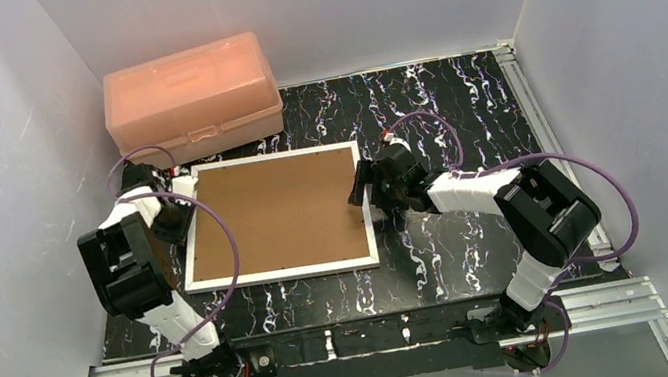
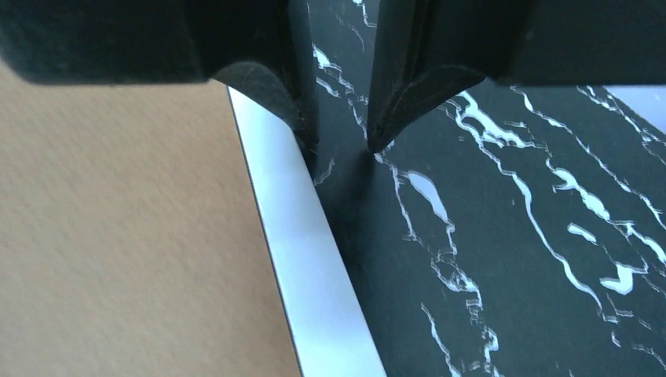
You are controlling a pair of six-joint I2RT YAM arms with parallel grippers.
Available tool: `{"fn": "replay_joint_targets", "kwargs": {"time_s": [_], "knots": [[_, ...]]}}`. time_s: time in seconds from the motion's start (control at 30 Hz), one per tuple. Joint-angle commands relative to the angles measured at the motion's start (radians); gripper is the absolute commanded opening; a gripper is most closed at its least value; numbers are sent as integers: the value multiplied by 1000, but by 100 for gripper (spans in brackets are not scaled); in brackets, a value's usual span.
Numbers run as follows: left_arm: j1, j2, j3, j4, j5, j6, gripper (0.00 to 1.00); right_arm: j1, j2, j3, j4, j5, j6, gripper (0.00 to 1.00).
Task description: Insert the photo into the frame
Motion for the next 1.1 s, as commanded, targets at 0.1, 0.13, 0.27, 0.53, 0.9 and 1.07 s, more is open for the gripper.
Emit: {"fn": "replay_joint_targets", "kwargs": {"time_s": [0.1, 0.13, 0.27, 0.53, 0.9, 1.07], "knots": [[-91, 26, -12, 48, 73, -72, 28, 40, 87, 21, -73, 25, 56, 99], [-98, 27, -2, 19, 122, -79, 27, 46, 98, 23, -63, 8, 63, 99], [-109, 42, 50, -113, 290, -90, 27, 60, 118, 19, -40, -22, 83, 99], [-112, 49, 163, -281, 619, -148, 27, 61, 91, -29, -11, -57, 86, 99], [-65, 65, 303, -447, 673, -82, 24, 17, 6, -71, -71, -79, 49, 99], [38, 65, 425, -482, 519, 15, 21, -36, -87, -73, -150, -18, -8, 93]]}}
